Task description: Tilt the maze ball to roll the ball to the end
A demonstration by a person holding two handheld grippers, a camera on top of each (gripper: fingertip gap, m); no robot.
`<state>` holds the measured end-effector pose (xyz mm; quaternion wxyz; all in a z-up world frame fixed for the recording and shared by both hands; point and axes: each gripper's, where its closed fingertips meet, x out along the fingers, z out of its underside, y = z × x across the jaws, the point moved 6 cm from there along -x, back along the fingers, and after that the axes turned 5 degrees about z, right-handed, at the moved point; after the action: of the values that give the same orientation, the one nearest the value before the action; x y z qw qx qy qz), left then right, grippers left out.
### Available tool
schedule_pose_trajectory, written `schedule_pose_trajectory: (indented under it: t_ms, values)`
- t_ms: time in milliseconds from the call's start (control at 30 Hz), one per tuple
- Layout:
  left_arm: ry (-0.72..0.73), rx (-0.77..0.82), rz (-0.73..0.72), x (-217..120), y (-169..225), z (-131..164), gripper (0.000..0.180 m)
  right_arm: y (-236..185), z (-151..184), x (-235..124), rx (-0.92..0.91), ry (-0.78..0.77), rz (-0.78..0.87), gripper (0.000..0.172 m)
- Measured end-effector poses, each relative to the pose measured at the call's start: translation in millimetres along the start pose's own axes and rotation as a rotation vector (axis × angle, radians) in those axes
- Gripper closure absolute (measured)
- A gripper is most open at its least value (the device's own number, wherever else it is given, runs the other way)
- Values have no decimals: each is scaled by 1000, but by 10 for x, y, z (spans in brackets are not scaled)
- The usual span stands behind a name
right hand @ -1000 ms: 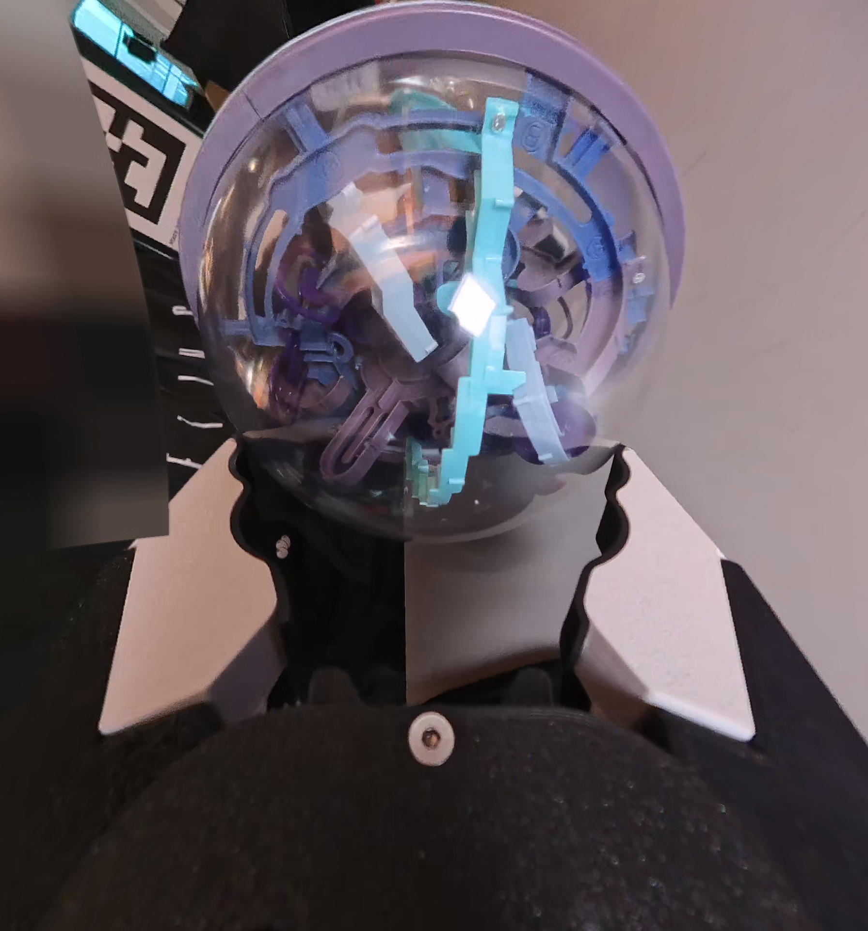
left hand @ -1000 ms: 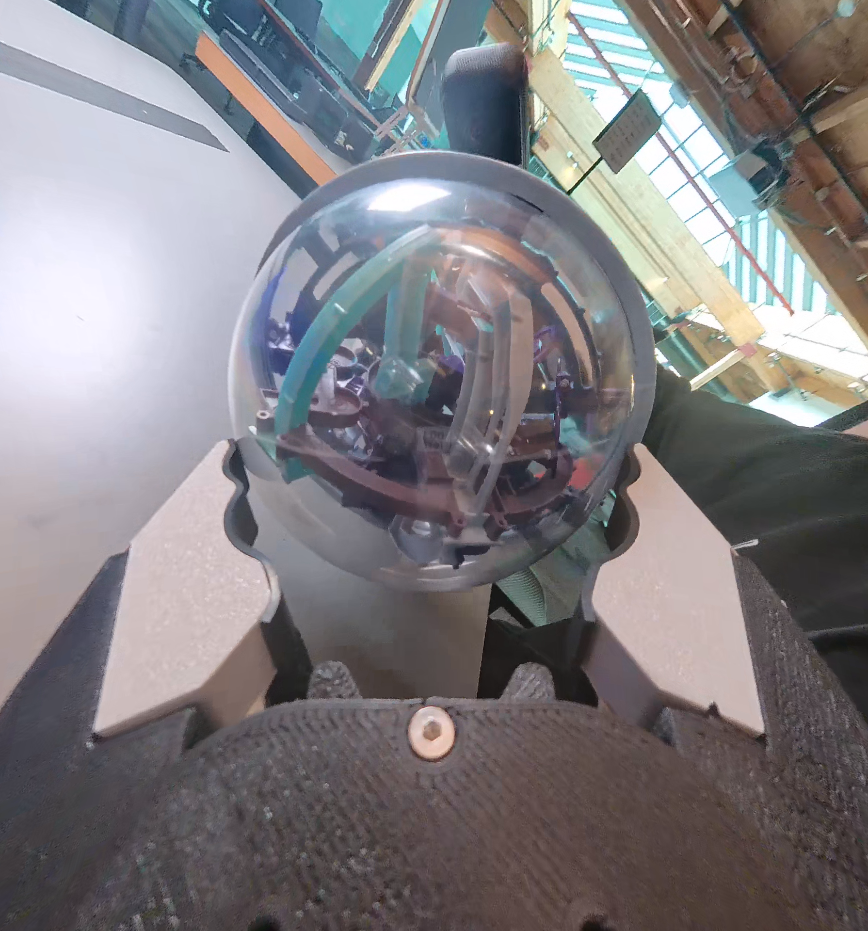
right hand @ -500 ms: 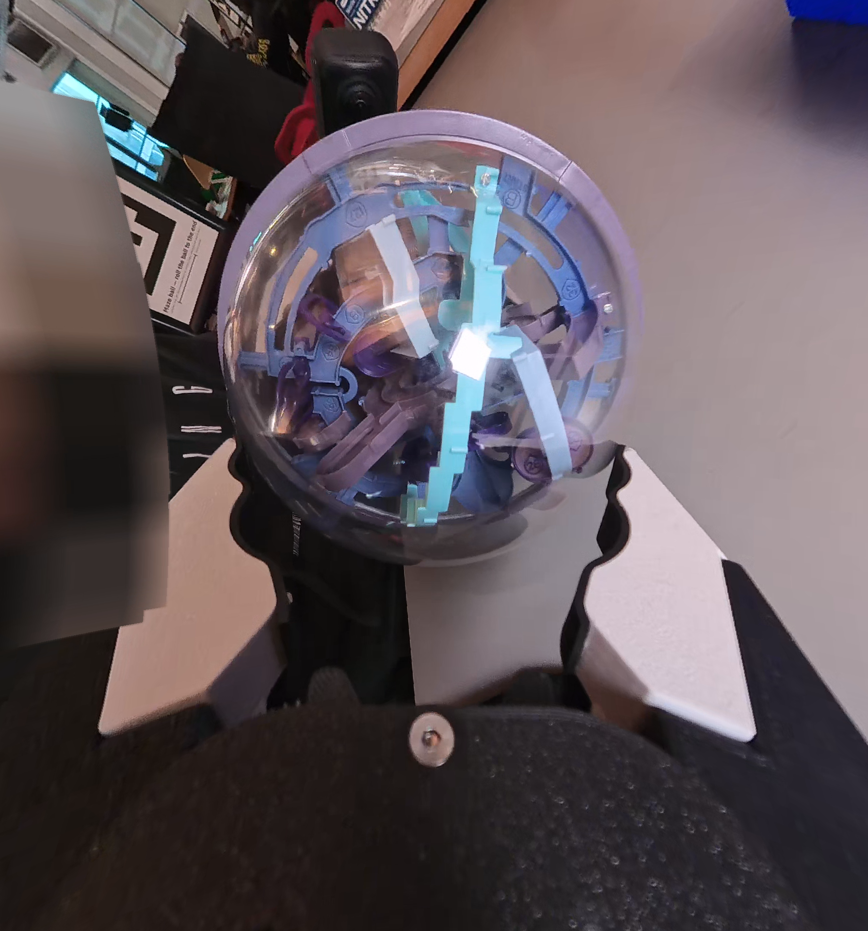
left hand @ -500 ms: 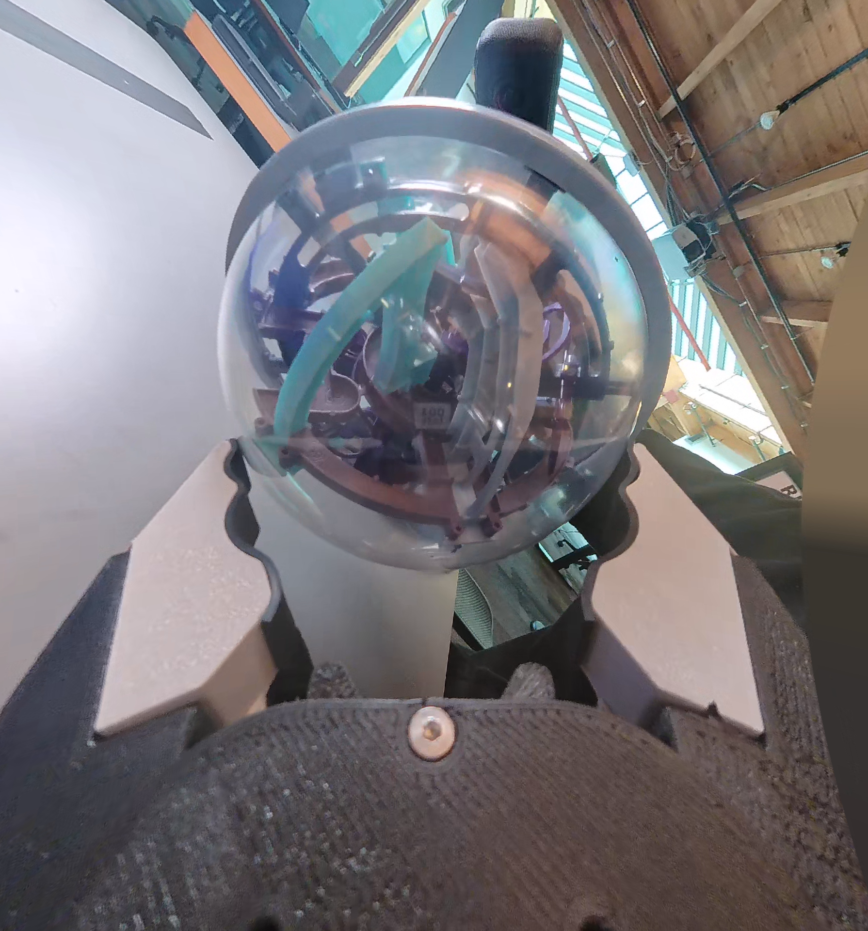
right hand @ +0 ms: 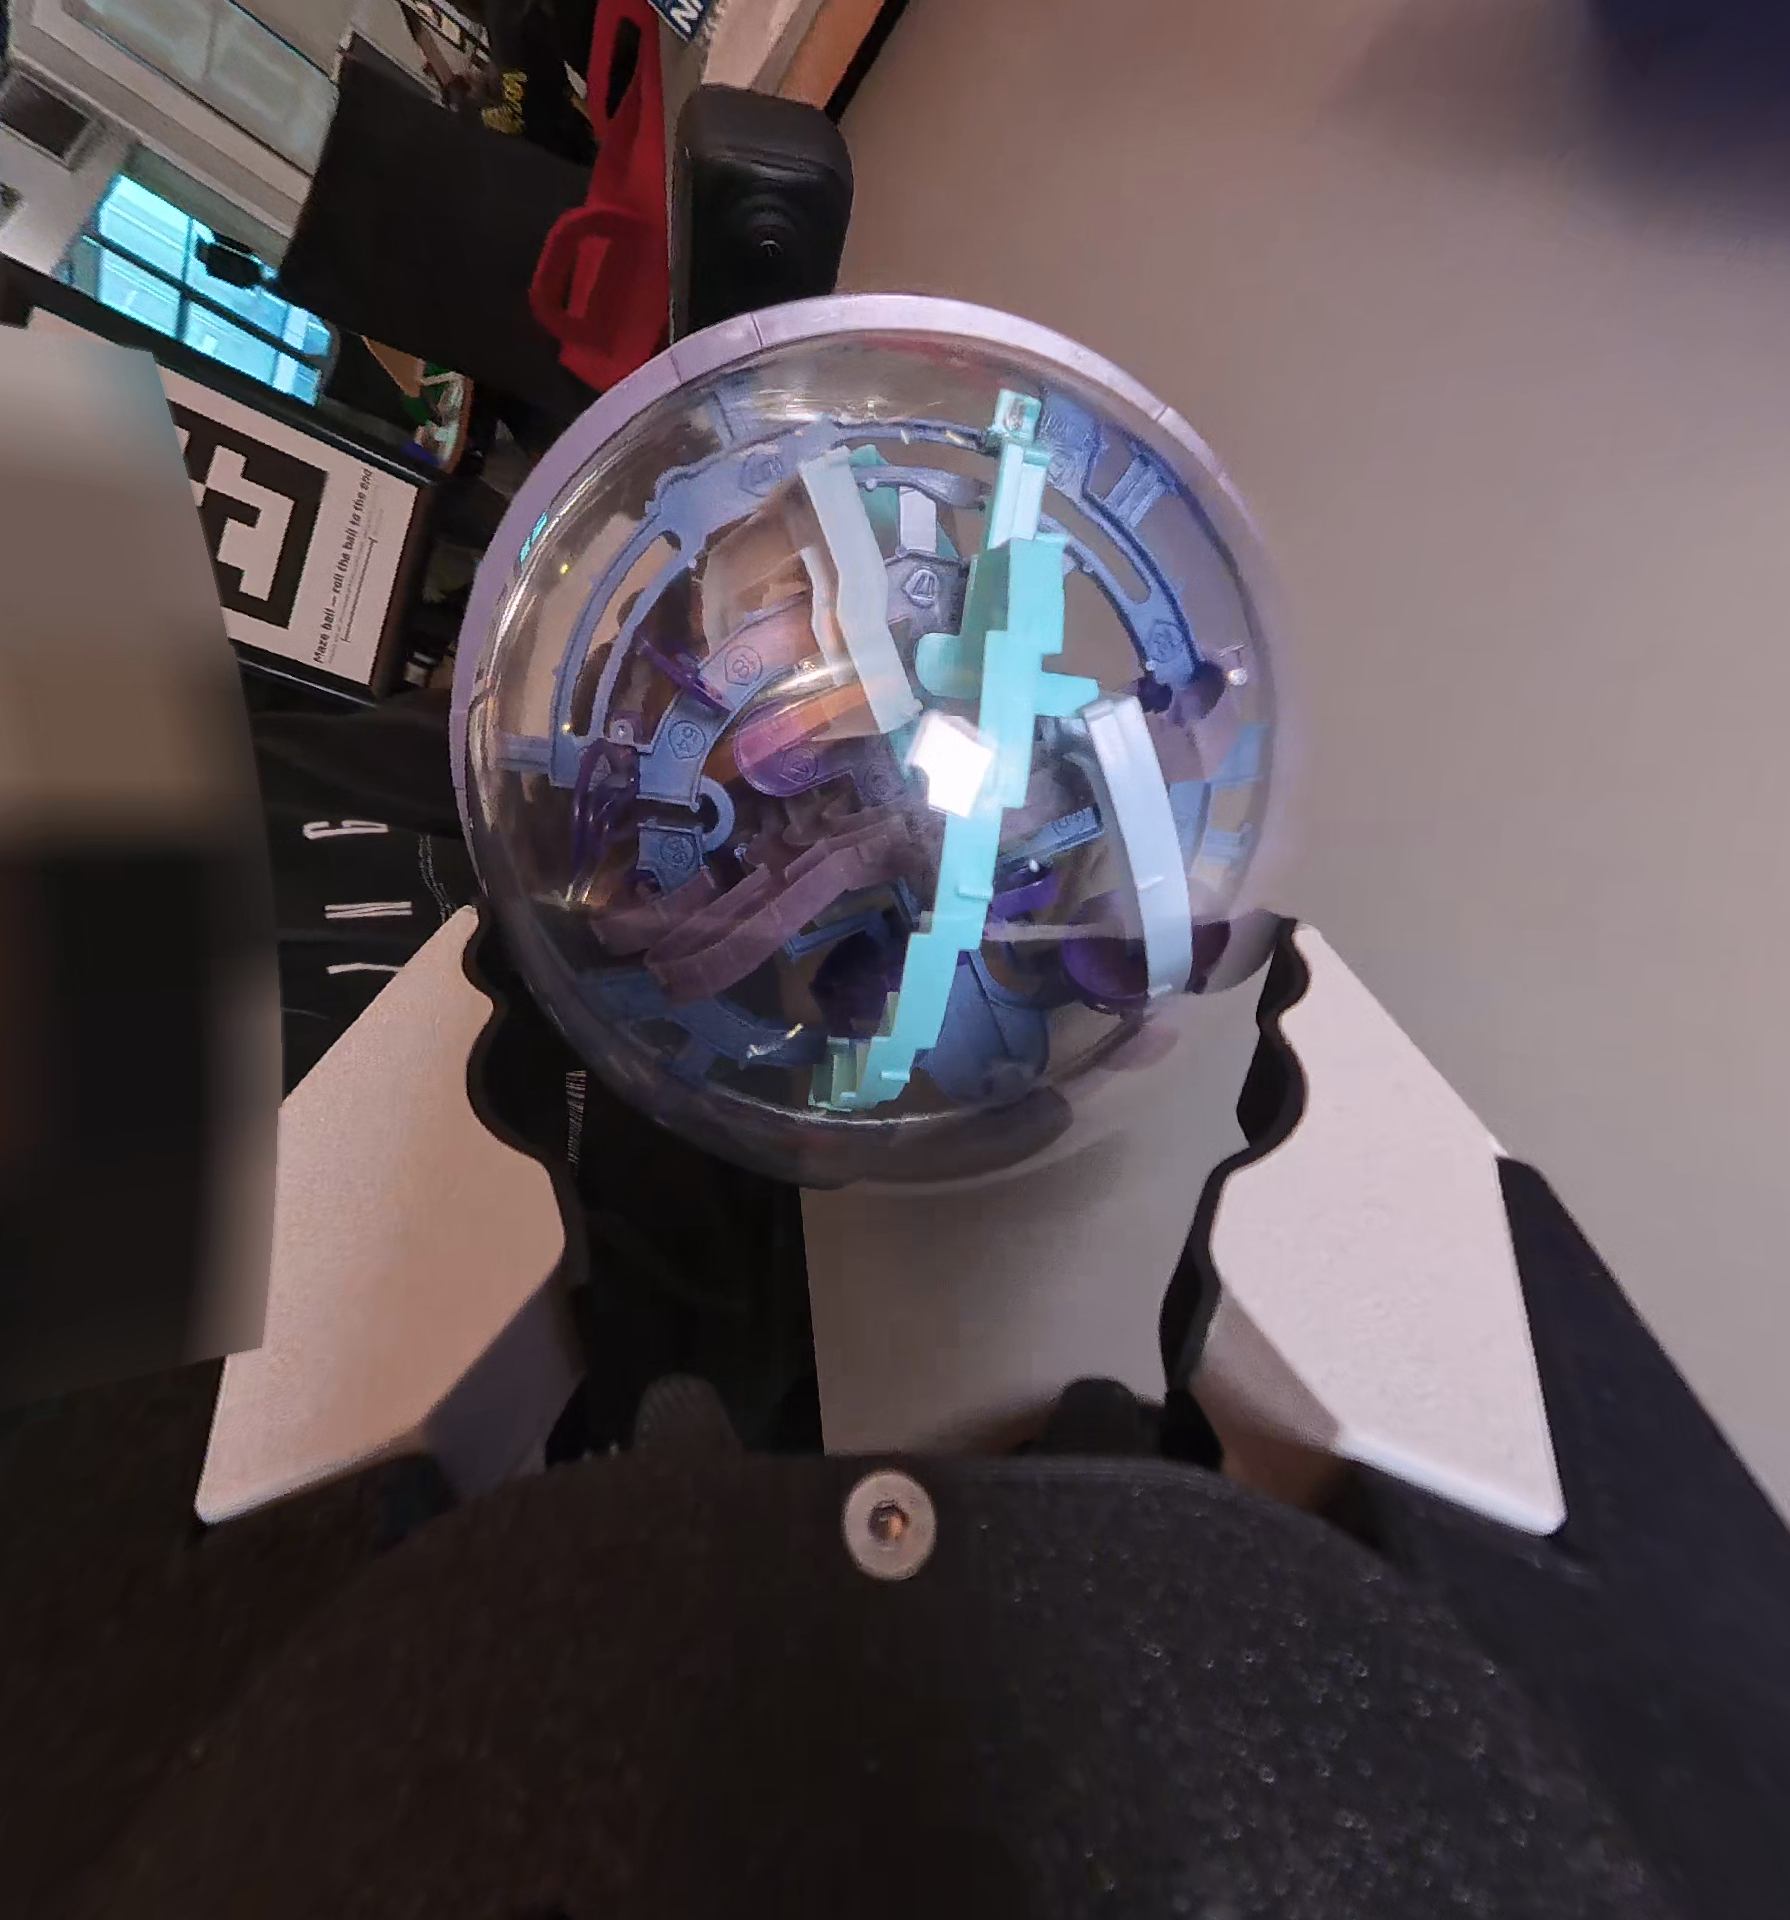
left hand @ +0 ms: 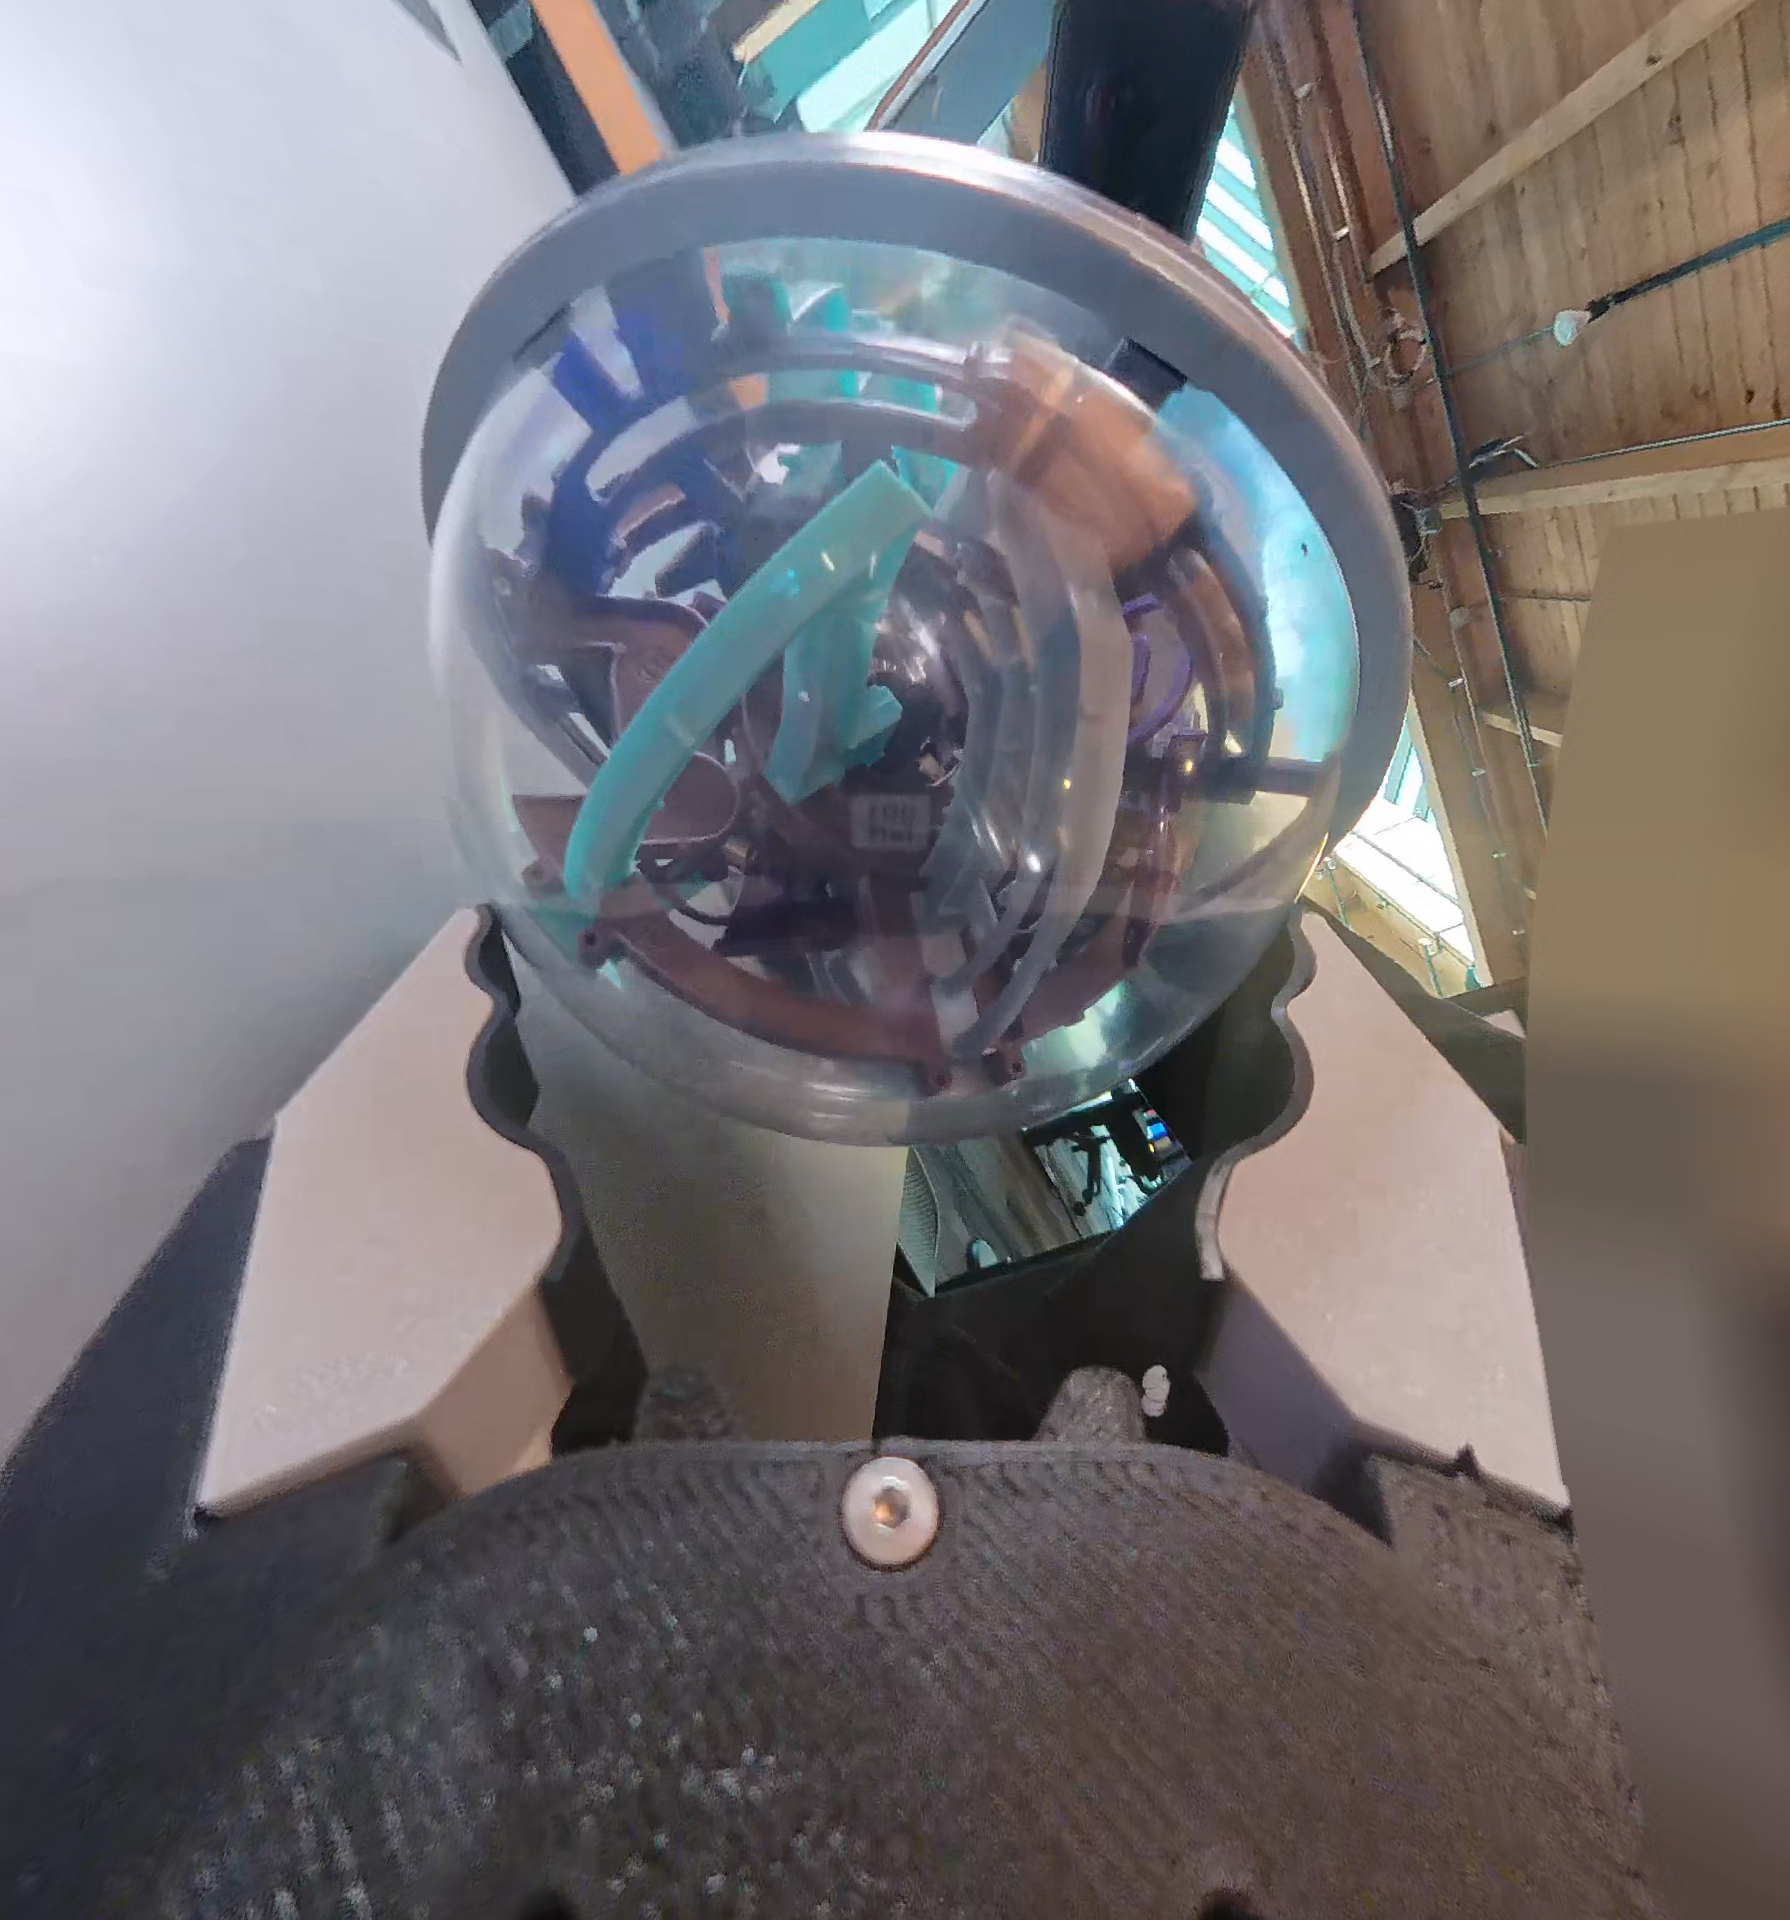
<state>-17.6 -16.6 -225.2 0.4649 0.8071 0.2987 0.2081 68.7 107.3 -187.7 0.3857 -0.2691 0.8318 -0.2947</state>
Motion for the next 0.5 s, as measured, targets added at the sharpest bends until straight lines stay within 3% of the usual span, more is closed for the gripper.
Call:
schedule_pose_trajectory:
  t_ms: [33, 167, 500]
  values:
    - [-8, -13, -6, -3, -28, 24, 41, 32, 33, 23, 11, -3, -9, 37]
    - [-44, -17, -40, -10, -101, 94, 42, 121, 140, 94, 15, -11, -34, 31]
    - [-127, 98, -131, 28, -115, 258, 44, 209, 278, 79, -65, 32, -86, 37]
